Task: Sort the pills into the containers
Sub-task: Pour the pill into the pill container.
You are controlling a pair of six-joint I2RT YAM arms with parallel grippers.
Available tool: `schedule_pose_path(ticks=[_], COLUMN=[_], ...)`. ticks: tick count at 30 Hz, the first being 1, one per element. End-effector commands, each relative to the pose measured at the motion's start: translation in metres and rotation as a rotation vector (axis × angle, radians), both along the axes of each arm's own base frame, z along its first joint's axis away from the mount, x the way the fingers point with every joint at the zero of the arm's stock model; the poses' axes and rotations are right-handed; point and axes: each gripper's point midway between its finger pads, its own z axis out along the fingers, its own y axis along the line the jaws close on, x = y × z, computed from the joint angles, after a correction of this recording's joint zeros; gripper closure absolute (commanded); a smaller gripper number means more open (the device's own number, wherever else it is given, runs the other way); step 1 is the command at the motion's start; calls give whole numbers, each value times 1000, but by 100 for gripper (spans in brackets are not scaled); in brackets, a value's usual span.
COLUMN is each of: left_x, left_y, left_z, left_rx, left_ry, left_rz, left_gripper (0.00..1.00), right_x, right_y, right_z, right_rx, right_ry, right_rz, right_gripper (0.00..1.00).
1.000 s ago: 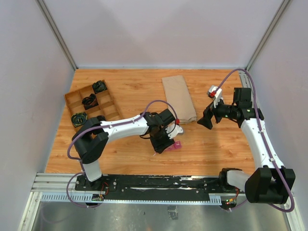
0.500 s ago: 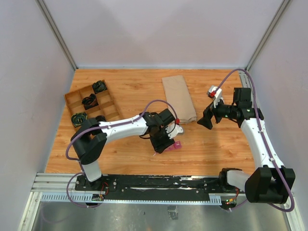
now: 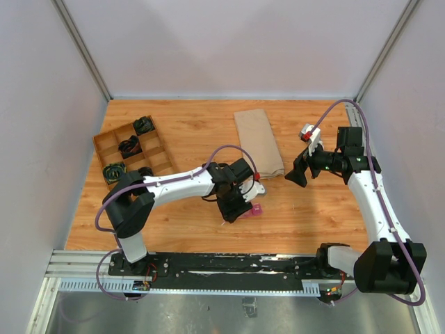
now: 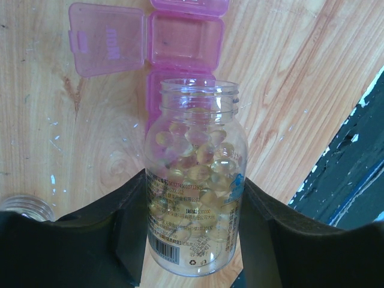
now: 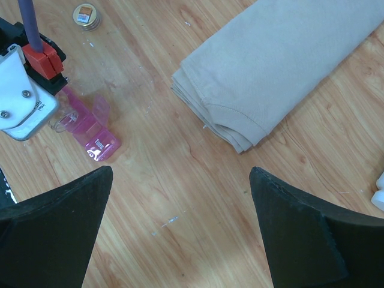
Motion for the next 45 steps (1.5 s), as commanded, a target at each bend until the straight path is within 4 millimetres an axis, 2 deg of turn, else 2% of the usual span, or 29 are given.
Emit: schedule_pose_path(ticks=[1, 2, 4, 6, 9, 11, 13, 16, 18, 20, 23, 25, 27, 30, 32, 34, 35, 37, 40, 42, 43, 45], left_x=[-4, -3, 5, -2, -1, -6, 3, -6, 0, -8, -2, -6, 3, -4, 1, -11, -10, 4, -10, 2, 0, -11], left_y=[-9, -10, 2, -4, -4, -13, -2, -8, 3, -5, -1, -10, -5, -13, -3, -18, -19, -3, -14, -3, 0, -19], left_z=[12, 12, 8, 11, 10, 17, 11, 12, 6, 11, 11, 20, 16, 22, 17, 25, 24, 17, 20, 10, 8, 23], left_rx=[-24, -47, -27, -52, -42, -68, -30, -30, 12, -12, 1, -26, -5, -33, 6, -38, -54, -5, -2, 23, 53, 4], left_ry=[-1, -18, 0, 9, 10, -4, -12, -15, -17, -5, -11, -25, -45, -43, -24, -17, -32, -21, -26, -45, -12, -40], left_rz=[-25, -34, 15, -16, -4, -41, -3, -40, 0, -36, -16, -51, -21, -55, -16, -61, -70, -1, -57, -22, -12, -71], left_gripper=[100, 100, 100, 100, 100, 100, 100, 100, 100, 100, 100, 100, 100, 100, 100, 100, 100, 100, 100, 100, 100, 100], right_x=[3, 3, 3, 3, 3, 4, 4, 4, 4, 4, 5, 4, 5, 5, 5, 5, 5, 5, 5, 5, 5, 5], right_y=[-3, -3, -3, -3, -3, -4, -4, -5, -5, -5, -5, -5, -5, -6, -6, -6, -6, -5, -6, -6, -6, -6], right_z=[7, 7, 7, 7, 6, 6, 7, 6, 6, 5, 6, 6, 7, 7, 7, 7, 7, 7, 7, 7, 7, 7], right_rx=[13, 13, 14, 12, 12, 10, 10, 9, 10, 9, 10, 8, 9, 7, 9, 8, 10, 11, 9, 10, 9, 8], right_ry=[-5, -5, -2, -3, 0, -1, 0, 0, 2, 2, 1, 1, -2, -4, -3, -4, -3, 1, -3, -1, 0, -3], right_rz=[-11, -11, -10, -12, -14, -16, -18, -19, -19, -21, -21, -24, -22, -25, -24, -26, -25, -24, -28, -28, -28, -30], right_gripper=[1, 1, 1, 1, 1, 1, 1, 1, 1, 1, 1, 1, 1, 1, 1, 1, 1, 1, 1, 1, 1, 1])
